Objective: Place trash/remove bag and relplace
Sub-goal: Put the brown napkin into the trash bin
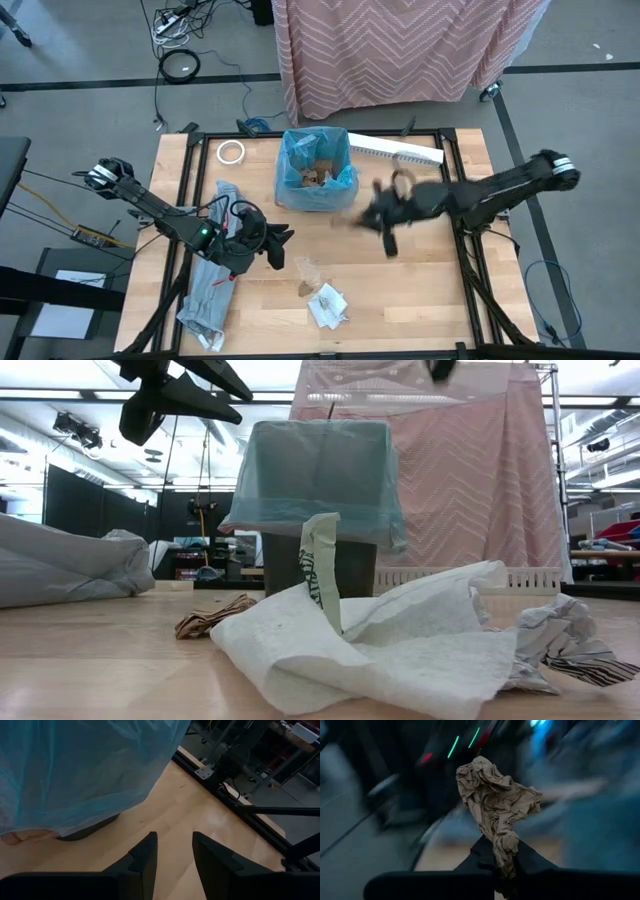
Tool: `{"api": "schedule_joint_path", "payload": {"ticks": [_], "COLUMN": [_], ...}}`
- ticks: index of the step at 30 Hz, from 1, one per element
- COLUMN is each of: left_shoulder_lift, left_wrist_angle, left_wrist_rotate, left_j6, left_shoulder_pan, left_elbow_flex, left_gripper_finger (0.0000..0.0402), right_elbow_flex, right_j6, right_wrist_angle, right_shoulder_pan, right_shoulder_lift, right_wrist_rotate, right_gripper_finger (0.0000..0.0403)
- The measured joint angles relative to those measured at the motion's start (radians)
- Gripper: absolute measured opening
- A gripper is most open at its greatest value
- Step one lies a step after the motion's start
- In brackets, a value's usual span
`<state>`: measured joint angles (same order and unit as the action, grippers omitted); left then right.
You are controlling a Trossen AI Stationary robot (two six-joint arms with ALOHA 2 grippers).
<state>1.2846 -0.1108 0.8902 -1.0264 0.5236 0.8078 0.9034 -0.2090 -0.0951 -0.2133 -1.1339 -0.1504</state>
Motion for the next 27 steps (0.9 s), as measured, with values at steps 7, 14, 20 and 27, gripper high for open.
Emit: {"api": "schedule_joint_path", "payload": {"ticks": [7,14,20,27], "left_shoulder_lift": [0.000,0.000,0.000,0.000], "left_wrist_angle": [0.014,0.016,0.016,0.016], "left_wrist_rotate": [0.001,-0.005,-0.041,-0.065], "left_j6": [-0.001,-0.001,-0.002,-0.002], "left_shoulder_pan": [0.000,0.000,0.000,0.000], "left_elbow_flex": [0.000,0.001,0.001,0.002], "left_gripper_finger": [0.0131,0.0131,0.0131,0.0131], "right_elbow_flex": [0.200,0.304,0.357,0.392], "right_j6": [0.193,0.223,0.278,0.332], "right_wrist_angle": [0.023,0.183,0.332,0.349], "right_shoulder_pan": [0.236,0.401,0.420,0.405], "right_shoulder_lift": [-0.036,-0.217,-0.290,-0.252], "right_wrist_rotate": [-0.062,0.073,0.097,0.050], "right_gripper_finger": [0.0008,0.0026,0.0123,0.0281]}}
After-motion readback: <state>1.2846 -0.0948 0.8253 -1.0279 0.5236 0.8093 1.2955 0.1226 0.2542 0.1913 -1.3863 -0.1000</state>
